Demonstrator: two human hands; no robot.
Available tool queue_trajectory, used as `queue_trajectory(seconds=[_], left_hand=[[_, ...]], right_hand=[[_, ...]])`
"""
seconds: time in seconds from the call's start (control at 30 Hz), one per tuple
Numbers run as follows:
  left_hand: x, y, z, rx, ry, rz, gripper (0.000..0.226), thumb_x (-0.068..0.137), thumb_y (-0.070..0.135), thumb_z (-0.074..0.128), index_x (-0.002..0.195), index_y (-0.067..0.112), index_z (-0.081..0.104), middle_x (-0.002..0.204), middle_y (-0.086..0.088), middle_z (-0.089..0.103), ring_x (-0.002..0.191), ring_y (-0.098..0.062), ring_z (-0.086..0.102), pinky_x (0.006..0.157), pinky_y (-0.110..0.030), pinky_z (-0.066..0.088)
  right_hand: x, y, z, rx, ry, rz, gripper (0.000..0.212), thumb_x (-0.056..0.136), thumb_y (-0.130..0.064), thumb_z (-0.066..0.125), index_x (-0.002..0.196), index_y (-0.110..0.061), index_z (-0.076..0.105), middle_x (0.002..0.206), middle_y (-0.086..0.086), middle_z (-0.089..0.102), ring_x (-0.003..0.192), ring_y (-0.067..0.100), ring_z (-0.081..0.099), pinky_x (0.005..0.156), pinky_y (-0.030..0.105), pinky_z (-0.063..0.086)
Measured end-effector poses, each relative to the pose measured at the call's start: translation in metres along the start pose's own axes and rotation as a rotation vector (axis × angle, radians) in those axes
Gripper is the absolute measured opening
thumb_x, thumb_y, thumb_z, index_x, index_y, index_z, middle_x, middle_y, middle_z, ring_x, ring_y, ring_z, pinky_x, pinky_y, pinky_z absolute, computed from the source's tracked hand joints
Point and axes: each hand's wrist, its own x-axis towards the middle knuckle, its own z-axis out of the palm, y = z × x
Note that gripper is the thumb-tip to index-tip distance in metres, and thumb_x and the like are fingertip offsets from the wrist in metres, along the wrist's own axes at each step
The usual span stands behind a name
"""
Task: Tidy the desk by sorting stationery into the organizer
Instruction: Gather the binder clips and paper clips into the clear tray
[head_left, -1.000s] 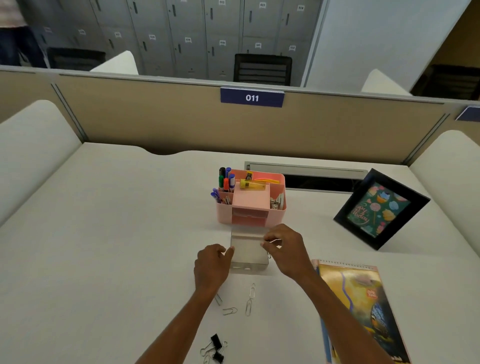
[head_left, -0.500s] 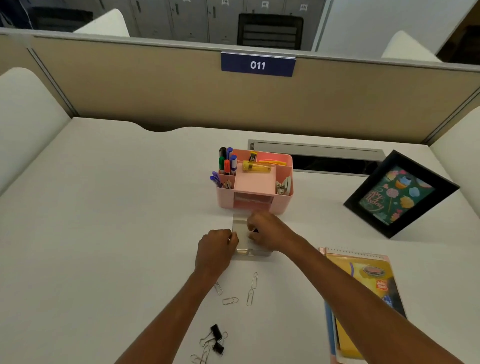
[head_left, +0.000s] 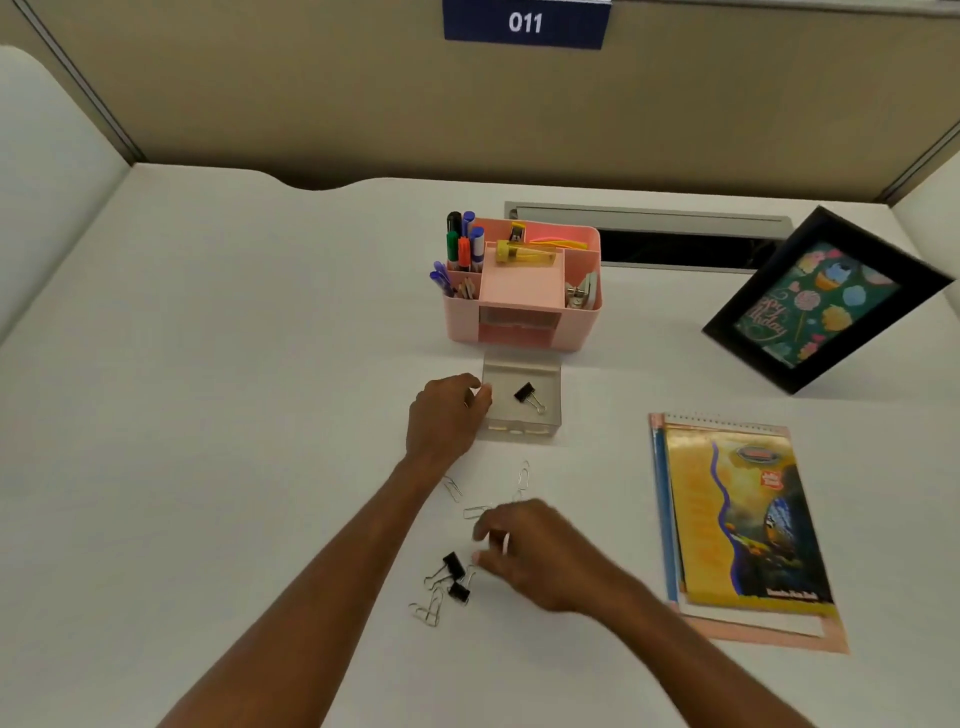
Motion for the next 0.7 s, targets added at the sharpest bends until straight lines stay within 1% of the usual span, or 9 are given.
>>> queue_trajectory(seconds=[0.07,0.13,0.2,0.3,0.4,0.47,0.53,0.6,0.7], left_hand=[[0.000,-0.003,0.001,-0.049,-0.008,-0.025,0.035,0.090,0.046,0.054,0.100,0.018,0.070,0.088,0.000,0.073,0.080,-0.018,0.066,0.077,-0.035,0.053],[0.001,-0.007,0.001,-0.115,-0.012,-0.046,0.037,0.088,0.048,0.056,0.100,0.016,0.071,0.089,0.001,0.073,0.080,-0.014,0.066,0.078,-0.035,0.055],[0.000,-0.011,0.001,-0.186,-0.013,-0.055,0.035,0.086,0.045,0.060,0.097,0.014,0.072,0.088,0.001,0.073,0.079,-0.010,0.066,0.079,-0.034,0.055],[-0.004,-0.017,-0.001,-0.268,-0.044,-0.029,0.031,0.086,0.039,0.064,0.098,0.011,0.072,0.087,0.002,0.072,0.079,-0.006,0.065,0.080,-0.030,0.055],[-0.014,-0.021,-0.011,-0.308,-0.057,-0.049,0.037,0.085,0.044,0.063,0.104,0.013,0.069,0.096,0.006,0.069,0.081,-0.002,0.062,0.075,-0.018,0.051],[-0.028,-0.028,-0.024,-0.279,-0.009,-0.046,0.029,0.087,0.038,0.063,0.103,0.015,0.068,0.096,0.009,0.066,0.079,0.002,0.060,0.071,-0.012,0.047],[-0.051,-0.038,-0.040,-0.215,0.053,-0.015,0.014,0.087,0.027,0.064,0.097,0.017,0.067,0.092,0.008,0.066,0.077,0.000,0.060,0.070,-0.020,0.051],[-0.083,-0.046,-0.054,-0.131,0.071,0.045,0.004,0.085,0.018,0.065,0.089,0.020,0.065,0.084,0.009,0.063,0.074,-0.003,0.059,0.068,-0.028,0.053],[-0.136,-0.053,-0.061,-0.023,-0.045,0.103,0.006,0.082,0.025,0.066,0.084,0.028,0.061,0.080,0.016,0.055,0.075,-0.002,0.054,0.068,-0.027,0.049]], right_hand=[[-0.002,-0.005,0.019,-0.044,-0.036,-0.016,0.016,0.089,-0.036,0.061,0.102,-0.027,0.057,0.097,-0.006,0.058,0.093,0.019,0.057,0.076,0.032,0.044],[0.001,-0.008,0.031,-0.136,-0.036,-0.041,0.031,0.092,-0.037,0.057,0.120,-0.026,0.051,0.112,-0.002,0.054,0.101,0.023,0.055,0.080,0.034,0.043],[0.006,-0.009,0.041,-0.239,0.013,-0.050,0.038,0.094,-0.034,0.054,0.129,-0.020,0.046,0.118,0.003,0.050,0.098,0.027,0.057,0.075,0.035,0.043],[0.016,-0.011,0.054,-0.351,0.078,-0.082,0.026,0.093,-0.024,0.056,0.116,-0.011,0.050,0.113,0.010,0.047,0.086,0.030,0.058,0.062,0.034,0.038],[0.020,-0.013,0.057,-0.388,0.100,-0.087,0.028,0.088,-0.018,0.063,0.111,-0.008,0.051,0.113,0.013,0.049,0.088,0.032,0.059,0.062,0.034,0.036],[0.020,-0.015,0.055,-0.393,0.108,-0.074,0.024,0.088,-0.016,0.064,0.107,-0.006,0.052,0.110,0.013,0.051,0.090,0.032,0.058,0.063,0.034,0.034],[0.022,-0.015,0.053,-0.347,0.122,-0.053,0.015,0.088,-0.014,0.060,0.099,-0.007,0.053,0.105,0.011,0.052,0.088,0.031,0.058,0.063,0.034,0.034],[0.025,-0.013,0.051,-0.273,0.129,-0.010,0.005,0.090,-0.013,0.053,0.092,-0.009,0.052,0.100,0.006,0.052,0.084,0.028,0.056,0.064,0.036,0.040],[0.027,-0.010,0.049,-0.189,0.118,0.040,0.004,0.090,-0.014,0.049,0.090,-0.012,0.053,0.098,0.002,0.052,0.083,0.024,0.054,0.070,0.036,0.043]])
